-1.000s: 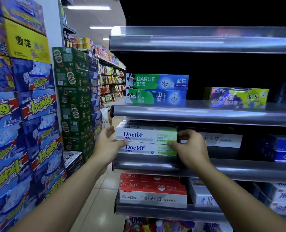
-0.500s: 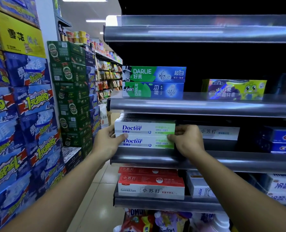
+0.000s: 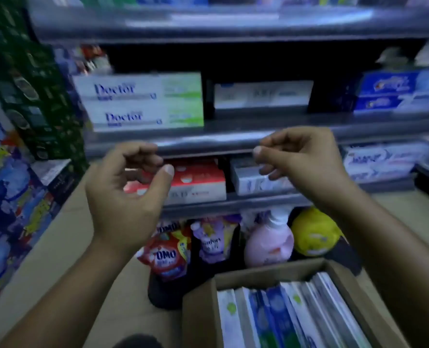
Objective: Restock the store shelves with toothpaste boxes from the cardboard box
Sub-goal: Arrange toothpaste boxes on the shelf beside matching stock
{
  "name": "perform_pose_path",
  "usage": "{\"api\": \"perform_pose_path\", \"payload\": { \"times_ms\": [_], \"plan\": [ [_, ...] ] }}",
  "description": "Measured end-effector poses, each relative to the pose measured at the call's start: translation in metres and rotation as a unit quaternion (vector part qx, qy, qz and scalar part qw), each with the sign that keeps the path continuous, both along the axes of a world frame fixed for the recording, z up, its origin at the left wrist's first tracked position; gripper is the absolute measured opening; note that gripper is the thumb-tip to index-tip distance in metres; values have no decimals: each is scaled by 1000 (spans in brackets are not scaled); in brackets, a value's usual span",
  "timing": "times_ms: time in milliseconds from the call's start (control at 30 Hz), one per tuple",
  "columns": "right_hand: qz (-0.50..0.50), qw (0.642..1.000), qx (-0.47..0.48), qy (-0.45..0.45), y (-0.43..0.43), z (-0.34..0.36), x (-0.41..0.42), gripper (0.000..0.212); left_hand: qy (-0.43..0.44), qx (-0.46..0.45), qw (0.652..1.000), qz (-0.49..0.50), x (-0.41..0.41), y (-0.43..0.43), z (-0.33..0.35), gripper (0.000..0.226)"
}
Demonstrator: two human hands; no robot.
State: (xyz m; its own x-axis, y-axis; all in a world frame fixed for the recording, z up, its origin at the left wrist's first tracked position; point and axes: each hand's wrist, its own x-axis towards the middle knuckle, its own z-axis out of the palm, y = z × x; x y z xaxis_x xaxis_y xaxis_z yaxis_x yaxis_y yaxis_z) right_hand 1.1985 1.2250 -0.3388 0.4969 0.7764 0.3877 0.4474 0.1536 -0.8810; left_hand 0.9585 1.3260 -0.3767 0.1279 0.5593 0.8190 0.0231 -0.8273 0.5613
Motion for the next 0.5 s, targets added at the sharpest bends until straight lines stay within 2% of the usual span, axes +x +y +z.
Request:
{"api": "perform_pose_path", "payload": {
  "times_ms": [167, 267, 333, 400, 500],
  "plan": [
    [-63, 994, -85, 35, -60, -60, 46, 7, 80, -137, 980, -116, 68, -53, -85, 26],
    [-95, 983, -149, 51, -91, -98, 75, 12, 166, -218, 944, -184, 110, -78, -137, 31],
    [-98, 972, -208, 51, -107, -118, 92, 13, 234, -265, 907, -230, 139, -89, -170, 30],
    [-87, 959, -267, 37, -118, -138, 105, 13, 320, -265, 872, -259, 167, -97, -202, 32],
    [-66, 932, -354, -37, -131, -166, 122, 16, 441, -181, 843, -249, 207, -102, -242, 49]
  ]
}}
